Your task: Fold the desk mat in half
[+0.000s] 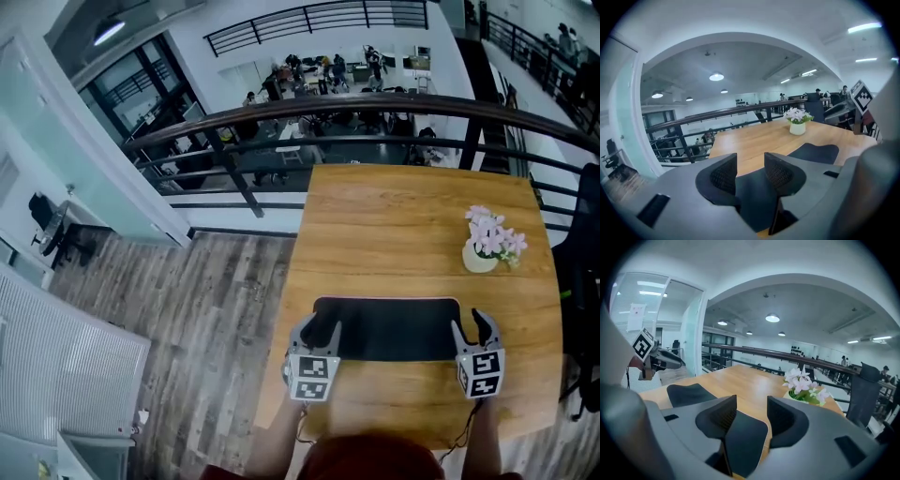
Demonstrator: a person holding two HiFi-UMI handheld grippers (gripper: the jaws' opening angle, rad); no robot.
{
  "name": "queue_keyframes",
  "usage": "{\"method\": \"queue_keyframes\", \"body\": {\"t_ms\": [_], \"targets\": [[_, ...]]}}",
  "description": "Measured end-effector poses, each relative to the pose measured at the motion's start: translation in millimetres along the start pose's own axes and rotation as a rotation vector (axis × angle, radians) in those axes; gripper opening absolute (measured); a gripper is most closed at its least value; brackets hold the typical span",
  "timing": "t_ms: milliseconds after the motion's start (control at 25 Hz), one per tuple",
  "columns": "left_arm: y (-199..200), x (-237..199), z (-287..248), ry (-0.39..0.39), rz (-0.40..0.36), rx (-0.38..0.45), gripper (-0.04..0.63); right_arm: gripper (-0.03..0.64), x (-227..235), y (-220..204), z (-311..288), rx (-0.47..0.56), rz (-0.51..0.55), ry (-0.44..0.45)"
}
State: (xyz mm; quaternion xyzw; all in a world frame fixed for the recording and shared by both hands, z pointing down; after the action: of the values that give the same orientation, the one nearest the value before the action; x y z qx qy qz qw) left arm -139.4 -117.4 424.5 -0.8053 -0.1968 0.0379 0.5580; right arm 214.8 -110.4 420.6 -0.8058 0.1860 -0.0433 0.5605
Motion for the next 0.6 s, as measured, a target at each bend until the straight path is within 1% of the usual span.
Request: {"method": "queue_keyframes", "body": {"t_ms": [120, 200, 360, 480, 520, 600], "targets": [[17, 7, 21, 0.016, -0.013, 0.125, 0.199, 0.213, -8, 23, 20, 0.093, 0.035, -0.031], [30, 10, 36, 0.030, -0.015, 0.204, 0.199, 0.213, -15, 40, 31, 0.152, 0.034, -0.036], [63, 13, 65, 0.061, 0.020, 0.371, 0.199, 0.213, -20, 79, 56, 0.307, 0.009, -0.002], [99, 14, 87, 0.069, 0.055, 0.517, 0.199, 0.213, -16, 113, 79, 0.437, -0.005, -0.021], [110, 14, 94, 0.075, 0.060, 0.556, 0.199, 0.213, -14, 124, 87, 0.478, -0.007, -0.035], [126, 12, 103, 0.094, 0.032, 0.595, 0.199, 0.213, -12, 142, 100, 0.556, 0.002, -0.066]]}}
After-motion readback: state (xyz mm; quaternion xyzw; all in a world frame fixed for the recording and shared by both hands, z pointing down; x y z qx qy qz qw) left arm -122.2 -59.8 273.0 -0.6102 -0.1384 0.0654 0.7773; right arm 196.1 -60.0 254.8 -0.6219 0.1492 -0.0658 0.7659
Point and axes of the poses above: the fingertips, and each gripper's own axes: z backward along the fingers, x to its right, y out of its top, the point moved 9 cm from there along z, backward along the fingers, and after that the axes turned 4 degrees about x, right-handed, at the moved point
